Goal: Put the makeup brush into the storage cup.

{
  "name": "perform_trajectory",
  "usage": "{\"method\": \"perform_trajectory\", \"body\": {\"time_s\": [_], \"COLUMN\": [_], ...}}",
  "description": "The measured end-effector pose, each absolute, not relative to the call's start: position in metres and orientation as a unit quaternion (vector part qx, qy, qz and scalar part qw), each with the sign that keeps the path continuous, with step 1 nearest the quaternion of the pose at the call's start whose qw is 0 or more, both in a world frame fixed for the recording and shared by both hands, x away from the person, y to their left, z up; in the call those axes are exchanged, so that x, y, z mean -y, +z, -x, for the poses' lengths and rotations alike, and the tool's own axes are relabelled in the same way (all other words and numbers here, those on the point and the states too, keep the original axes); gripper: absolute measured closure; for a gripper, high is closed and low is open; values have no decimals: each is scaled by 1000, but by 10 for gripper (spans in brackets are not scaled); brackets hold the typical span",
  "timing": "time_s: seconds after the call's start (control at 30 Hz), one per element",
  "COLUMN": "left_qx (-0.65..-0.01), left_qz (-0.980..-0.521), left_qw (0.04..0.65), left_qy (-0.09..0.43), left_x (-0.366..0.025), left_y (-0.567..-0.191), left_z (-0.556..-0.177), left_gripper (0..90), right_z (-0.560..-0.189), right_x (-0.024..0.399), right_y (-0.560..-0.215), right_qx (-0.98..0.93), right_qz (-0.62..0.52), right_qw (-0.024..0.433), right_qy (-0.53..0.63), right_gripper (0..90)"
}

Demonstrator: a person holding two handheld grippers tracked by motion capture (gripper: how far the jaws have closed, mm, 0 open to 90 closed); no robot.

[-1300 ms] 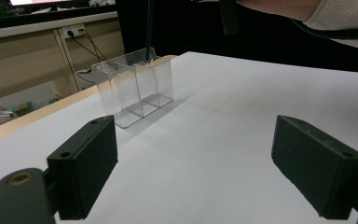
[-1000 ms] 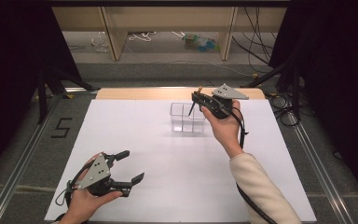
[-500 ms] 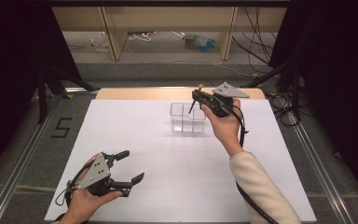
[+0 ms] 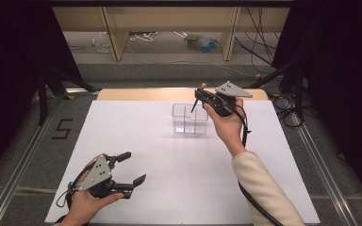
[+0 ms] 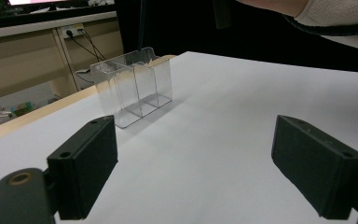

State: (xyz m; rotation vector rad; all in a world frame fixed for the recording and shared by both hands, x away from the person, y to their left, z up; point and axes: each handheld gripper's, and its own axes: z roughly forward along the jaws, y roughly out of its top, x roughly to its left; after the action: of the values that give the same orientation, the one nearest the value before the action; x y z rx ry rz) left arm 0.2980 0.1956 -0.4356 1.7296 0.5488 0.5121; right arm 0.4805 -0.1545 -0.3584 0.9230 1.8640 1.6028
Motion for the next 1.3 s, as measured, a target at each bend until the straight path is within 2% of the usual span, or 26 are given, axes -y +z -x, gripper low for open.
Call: {"method": "perform_trajectory", "body": {"time_s": [1.3], "left_qx": [-238], "left_qz": [-742], "left_qw": [587], "left_qy": [220], "left_x": [-196], "left_y": [-436], "left_z": [-297], "left_gripper": [141], "right_z": [-488], "right_x": [153], "right_y": [-358], "right_qx": [-685], "right_qz": [-331], "right_qw": [272], "right_qy": [590], "right_gripper": [839]}}
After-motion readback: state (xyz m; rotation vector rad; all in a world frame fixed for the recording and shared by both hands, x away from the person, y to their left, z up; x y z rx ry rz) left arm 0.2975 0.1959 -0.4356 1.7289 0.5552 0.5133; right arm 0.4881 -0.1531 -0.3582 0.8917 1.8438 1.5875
